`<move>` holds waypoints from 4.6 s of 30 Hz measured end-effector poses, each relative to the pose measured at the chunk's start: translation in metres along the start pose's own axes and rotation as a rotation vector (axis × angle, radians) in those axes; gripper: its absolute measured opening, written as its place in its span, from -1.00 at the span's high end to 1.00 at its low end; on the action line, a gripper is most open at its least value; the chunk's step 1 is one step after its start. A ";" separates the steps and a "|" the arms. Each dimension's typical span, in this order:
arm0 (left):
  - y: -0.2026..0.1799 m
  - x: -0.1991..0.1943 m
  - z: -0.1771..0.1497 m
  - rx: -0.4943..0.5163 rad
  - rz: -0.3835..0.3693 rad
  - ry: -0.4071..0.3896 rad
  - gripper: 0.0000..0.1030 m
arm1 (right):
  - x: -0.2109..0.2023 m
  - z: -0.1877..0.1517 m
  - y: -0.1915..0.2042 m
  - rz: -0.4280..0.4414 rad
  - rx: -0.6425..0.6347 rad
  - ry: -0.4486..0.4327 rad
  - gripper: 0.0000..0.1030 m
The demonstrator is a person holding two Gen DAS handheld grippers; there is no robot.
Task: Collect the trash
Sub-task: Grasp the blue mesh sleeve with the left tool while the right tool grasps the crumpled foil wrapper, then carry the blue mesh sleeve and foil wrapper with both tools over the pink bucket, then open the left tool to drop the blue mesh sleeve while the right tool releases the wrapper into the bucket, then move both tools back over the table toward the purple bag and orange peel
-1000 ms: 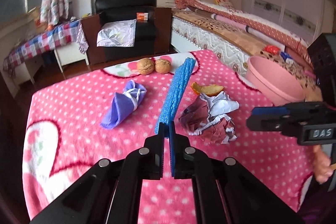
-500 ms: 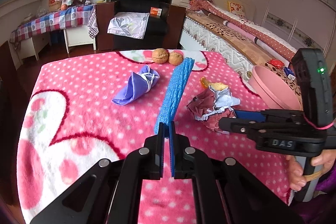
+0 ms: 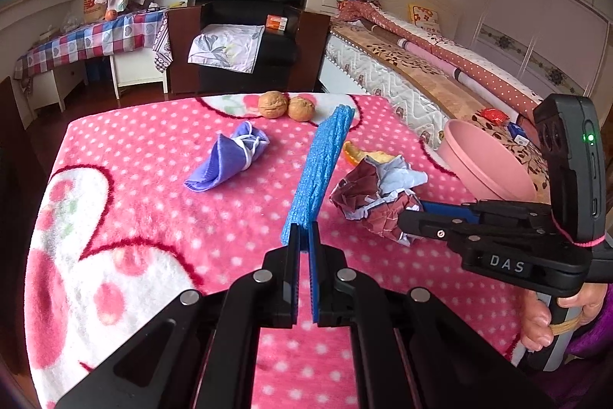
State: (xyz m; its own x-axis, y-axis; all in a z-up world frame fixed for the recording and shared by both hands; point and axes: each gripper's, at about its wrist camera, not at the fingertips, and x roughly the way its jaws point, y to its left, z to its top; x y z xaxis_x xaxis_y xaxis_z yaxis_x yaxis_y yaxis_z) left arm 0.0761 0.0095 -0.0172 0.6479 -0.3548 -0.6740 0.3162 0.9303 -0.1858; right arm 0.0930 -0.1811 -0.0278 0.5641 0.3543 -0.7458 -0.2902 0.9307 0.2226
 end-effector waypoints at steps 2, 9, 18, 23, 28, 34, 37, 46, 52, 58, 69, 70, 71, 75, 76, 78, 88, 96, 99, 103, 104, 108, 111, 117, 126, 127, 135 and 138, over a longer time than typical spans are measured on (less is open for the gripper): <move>-0.003 -0.001 0.001 0.003 -0.003 -0.001 0.93 | -0.006 0.000 -0.002 0.000 0.005 -0.014 0.61; -0.020 -0.003 0.007 0.014 -0.021 -0.013 0.93 | -0.033 -0.002 -0.018 -0.011 0.051 -0.076 0.61; -0.049 0.006 0.017 0.041 -0.054 -0.007 0.93 | -0.061 -0.010 -0.051 -0.055 0.131 -0.132 0.61; -0.070 0.011 0.024 0.066 -0.073 -0.004 0.93 | -0.074 -0.016 -0.071 -0.075 0.179 -0.159 0.61; -0.086 0.018 0.032 0.064 -0.103 0.007 0.93 | -0.086 -0.022 -0.090 -0.104 0.222 -0.190 0.61; -0.109 0.024 0.040 0.077 -0.129 0.004 0.93 | -0.100 -0.030 -0.115 -0.138 0.278 -0.225 0.61; -0.122 0.027 0.043 0.099 -0.141 0.005 0.93 | -0.106 -0.033 -0.125 -0.154 0.302 -0.239 0.61; -0.163 0.039 0.056 0.148 -0.187 0.000 0.93 | -0.118 -0.044 -0.156 -0.212 0.365 -0.264 0.61; -0.188 0.053 0.059 0.187 -0.213 0.018 0.93 | -0.121 -0.050 -0.171 -0.245 0.388 -0.270 0.61; -0.210 0.067 0.065 0.207 -0.239 0.032 0.93 | -0.122 -0.053 -0.184 -0.274 0.408 -0.276 0.61; -0.228 0.102 0.069 0.195 -0.244 0.099 0.93 | -0.123 -0.061 -0.194 -0.282 0.441 -0.272 0.61; -0.228 0.104 0.068 0.193 -0.243 0.105 0.93 | -0.122 -0.061 -0.195 -0.283 0.443 -0.271 0.61; -0.228 0.107 0.068 0.190 -0.244 0.112 0.93 | -0.122 -0.061 -0.196 -0.284 0.444 -0.270 0.61; -0.231 0.113 0.067 0.184 -0.241 0.123 0.93 | -0.121 -0.063 -0.198 -0.285 0.449 -0.266 0.61; -0.231 0.114 0.067 0.183 -0.244 0.124 0.93 | -0.121 -0.064 -0.198 -0.285 0.449 -0.265 0.61; -0.233 0.115 0.067 0.183 -0.247 0.124 0.93 | -0.121 -0.064 -0.199 -0.285 0.451 -0.264 0.61; -0.236 0.112 0.070 0.172 -0.249 0.102 0.48 | -0.121 -0.064 -0.199 -0.286 0.456 -0.266 0.61; -0.226 0.106 0.070 0.146 -0.241 0.095 0.19 | -0.120 -0.065 -0.204 -0.292 0.501 -0.263 0.57; -0.221 0.103 0.069 0.138 -0.238 0.097 0.17 | -0.121 -0.065 -0.204 -0.292 0.509 -0.260 0.54; -0.215 0.099 0.067 0.128 -0.231 0.100 0.17 | -0.123 -0.063 -0.201 -0.297 0.494 -0.260 0.52; -0.212 0.098 0.066 0.124 -0.228 0.101 0.17 | -0.123 -0.062 -0.201 -0.296 0.491 -0.259 0.51; -0.204 0.093 0.063 0.107 -0.222 0.101 0.16 | -0.122 -0.061 -0.195 -0.290 0.476 -0.251 0.45; -0.196 0.089 0.062 0.096 -0.213 0.098 0.16 | -0.123 -0.060 -0.191 -0.283 0.470 -0.251 0.35; -0.182 0.078 0.058 0.089 -0.174 0.080 0.16 | -0.124 -0.056 -0.180 -0.278 0.447 -0.253 0.35; -0.151 0.063 0.053 0.066 -0.093 0.061 0.16 | -0.124 -0.052 -0.163 -0.267 0.406 -0.250 0.35; -0.147 0.061 0.052 0.060 -0.088 0.060 0.16 | -0.124 -0.052 -0.161 -0.267 0.401 -0.250 0.35; -0.114 0.053 0.044 0.000 -0.046 0.060 0.16 | -0.120 -0.047 -0.145 -0.258 0.365 -0.244 0.35; -0.101 0.049 0.041 -0.021 -0.028 0.060 0.16 | -0.116 -0.045 -0.138 -0.250 0.354 -0.243 0.35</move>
State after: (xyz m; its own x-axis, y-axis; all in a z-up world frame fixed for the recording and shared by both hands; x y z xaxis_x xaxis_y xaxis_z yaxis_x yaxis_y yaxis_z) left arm 0.1044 -0.1052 -0.0028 0.5962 -0.3748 -0.7100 0.3187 0.9222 -0.2192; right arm 0.0329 -0.3551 0.0003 0.7590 0.0876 -0.6452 0.1341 0.9487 0.2865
